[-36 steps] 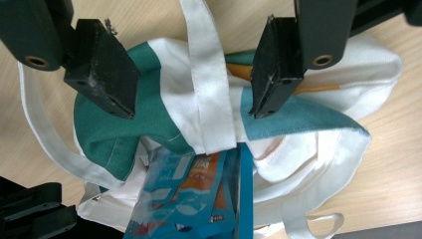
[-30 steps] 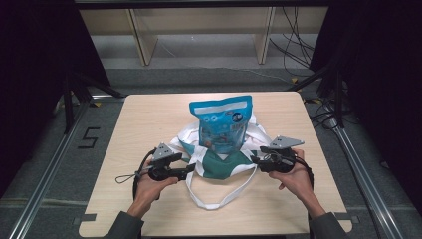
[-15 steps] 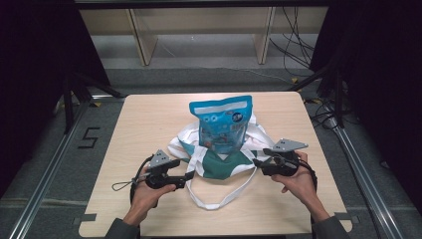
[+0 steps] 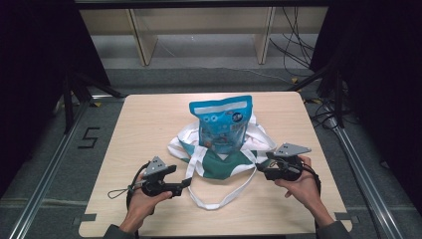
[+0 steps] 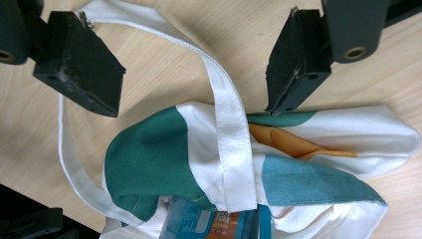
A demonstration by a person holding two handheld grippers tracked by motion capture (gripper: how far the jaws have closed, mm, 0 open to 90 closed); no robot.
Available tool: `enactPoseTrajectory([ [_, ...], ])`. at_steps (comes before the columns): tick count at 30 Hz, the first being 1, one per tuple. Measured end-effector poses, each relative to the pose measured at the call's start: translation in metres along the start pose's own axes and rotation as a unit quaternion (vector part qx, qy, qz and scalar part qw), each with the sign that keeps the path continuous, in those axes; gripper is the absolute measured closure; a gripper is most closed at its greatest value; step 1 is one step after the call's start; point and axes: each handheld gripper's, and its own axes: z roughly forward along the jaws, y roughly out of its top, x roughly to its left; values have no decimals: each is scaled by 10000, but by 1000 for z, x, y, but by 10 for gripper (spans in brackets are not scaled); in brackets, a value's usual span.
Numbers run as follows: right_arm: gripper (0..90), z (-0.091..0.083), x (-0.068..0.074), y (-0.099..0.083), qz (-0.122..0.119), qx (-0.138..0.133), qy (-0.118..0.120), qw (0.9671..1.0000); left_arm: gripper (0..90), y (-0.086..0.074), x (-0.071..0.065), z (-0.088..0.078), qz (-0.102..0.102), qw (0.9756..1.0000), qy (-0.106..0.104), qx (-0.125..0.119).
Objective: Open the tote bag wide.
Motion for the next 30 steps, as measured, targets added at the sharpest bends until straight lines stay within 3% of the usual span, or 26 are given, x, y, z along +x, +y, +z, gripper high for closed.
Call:
enactPoseTrajectory([
  [1,402,0,0,-1,-50,-36,-8,10000,217,-1,0,0,32,10000,17,5],
  [3,371,-1,4,-3,90,24,-25,10000,203,-4,-1,-1,102,9999,-15,73],
  [8,319,-3,6,-7,353,156,-49,9992,150,-8,-5,-1,10,9999,-69,75],
  [9,319,-4,7,-9,372,173,-43,9991,149,-10,-7,-2,120,9999,-96,67],
  [12,315,-7,11,-13,463,154,-14,9988,150,-13,-11,-2,168,9998,-92,85],
  [13,314,-8,10,-14,296,92,-87,9995,150,-14,-12,-2,170,9998,-100,82],
  [18,304,-10,14,-17,274,51,-103,9996,150,-16,-14,-4,295,9994,-109,112],
  [21,282,-12,19,-19,417,104,-42,9991,151,-19,-15,-6,290,9994,-35,161],
  [22,281,-12,18,-20,300,92,-59,9995,151,-20,-16,-6,236,9996,-9,162],
  [24,266,-13,20,-22,323,88,-36,9994,151,-23,-18,-9,187,9996,0,194],
  [27,245,-15,24,-25,365,71,-15,9993,150,-25,-21,-12,189,9996,-47,180],
  [28,230,-16,25,-28,234,2,-24,9997,151,-27,-23,-14,276,9993,-75,221],
  [29,230,-16,25,-28,234,2,-24,9997,150,-27,-23,-14,276,9993,-75,221],
  [30,223,-17,29,-30,409,82,28,9991,150,-29,-24,-14,300,9993,-80,229],
])
